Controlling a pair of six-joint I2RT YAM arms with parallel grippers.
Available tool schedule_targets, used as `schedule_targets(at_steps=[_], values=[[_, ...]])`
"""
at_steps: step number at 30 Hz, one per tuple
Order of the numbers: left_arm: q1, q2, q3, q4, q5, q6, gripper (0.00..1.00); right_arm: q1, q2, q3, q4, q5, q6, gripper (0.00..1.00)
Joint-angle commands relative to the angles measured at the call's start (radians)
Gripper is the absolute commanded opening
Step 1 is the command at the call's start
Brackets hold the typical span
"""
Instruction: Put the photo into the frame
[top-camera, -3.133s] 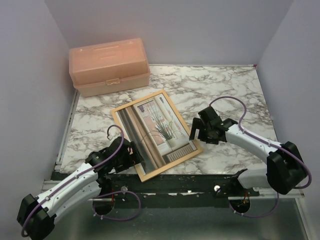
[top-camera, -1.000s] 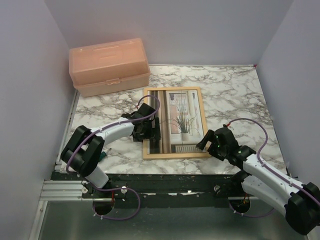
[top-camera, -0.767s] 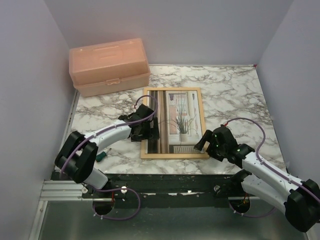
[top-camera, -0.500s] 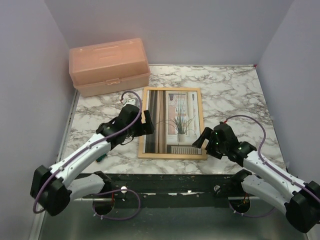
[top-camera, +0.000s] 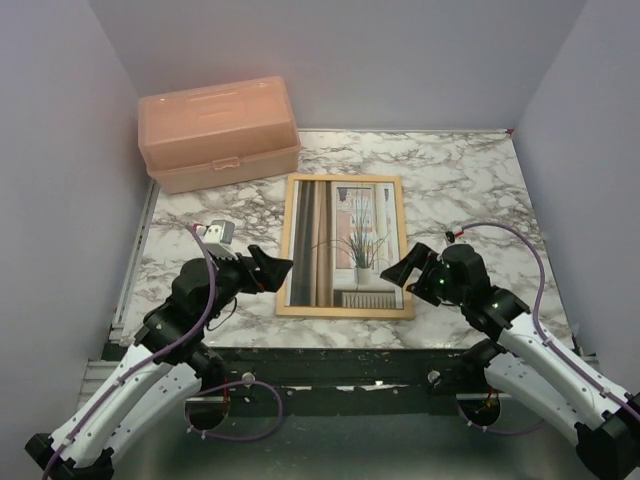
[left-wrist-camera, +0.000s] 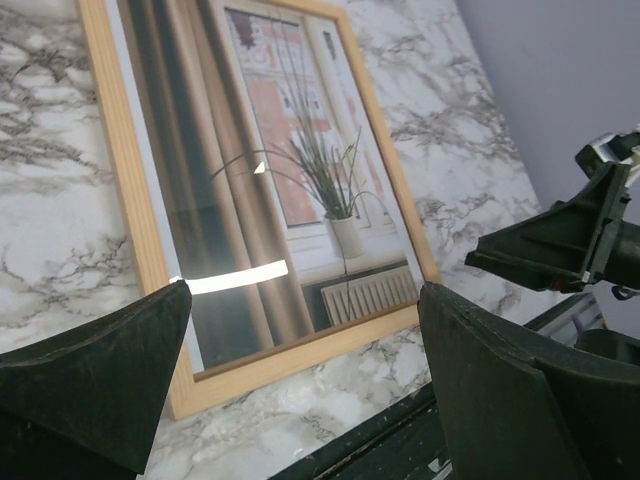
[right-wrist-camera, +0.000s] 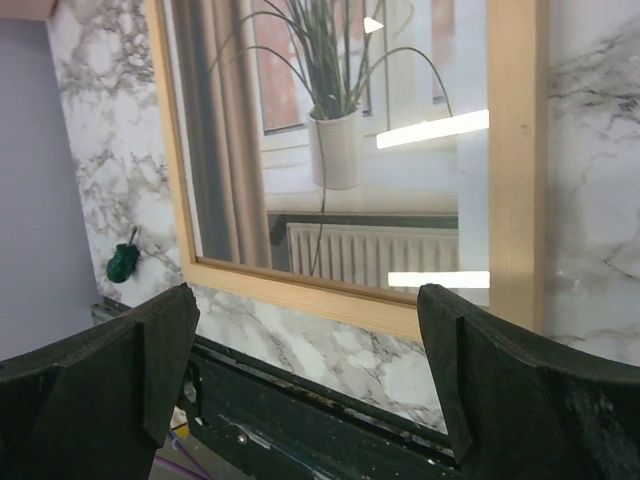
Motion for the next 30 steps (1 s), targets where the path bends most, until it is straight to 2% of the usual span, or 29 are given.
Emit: schedule_targets(at_steps=[1, 4, 7, 13, 16, 19, 22, 27, 30], values=[[0.002, -0.11, -0.089, 0.132, 0.062, 0.059, 0.99, 0.006, -0.007, 0.011, 0.108, -0.044, -0.058, 1.0], [0.003, -0.135, -0.126, 0.168, 0.062, 0.099, 0.98, 0.006, 0.028, 0.045, 0.138, -0.036, -0.135, 1.0], [0.002, -0.119, -0.129, 0.169, 0.021, 0.134, 0.98, 0.007, 0.075, 0.11, 0.126, 0.068, -0.225, 1.0], [0.003, -0.066, -0.148, 0.22, -0.195, 0.272, 0.98, 0.006, 0.109, 0.16, 0.174, 0.471, -0.39, 1.0], [0.003, -0.026, -0.166, 0.294, -0.328, 0.36, 0.99, 0.006, 0.087, 0.106, 0.289, 0.617, -0.52, 1.0], [0.01, 0.036, -0.205, 0.408, -0.444, 0.459, 0.99, 0.005, 0.082, 0.045, 0.415, 0.675, -0.644, 1.0], [0.053, 0.101, -0.242, 0.53, -0.524, 0.515, 0.99, -0.008, 0.12, -0.026, 0.535, 0.728, -0.698, 0.99], [0.215, 0.217, -0.3, 0.747, -0.46, 0.516, 0.99, -0.056, 0.243, -0.166, 0.83, 0.756, -0.85, 1.0], [0.284, 0.28, -0.289, 0.806, -0.404, 0.536, 0.99, -0.132, 0.293, -0.23, 1.001, 0.701, -0.877, 0.99]])
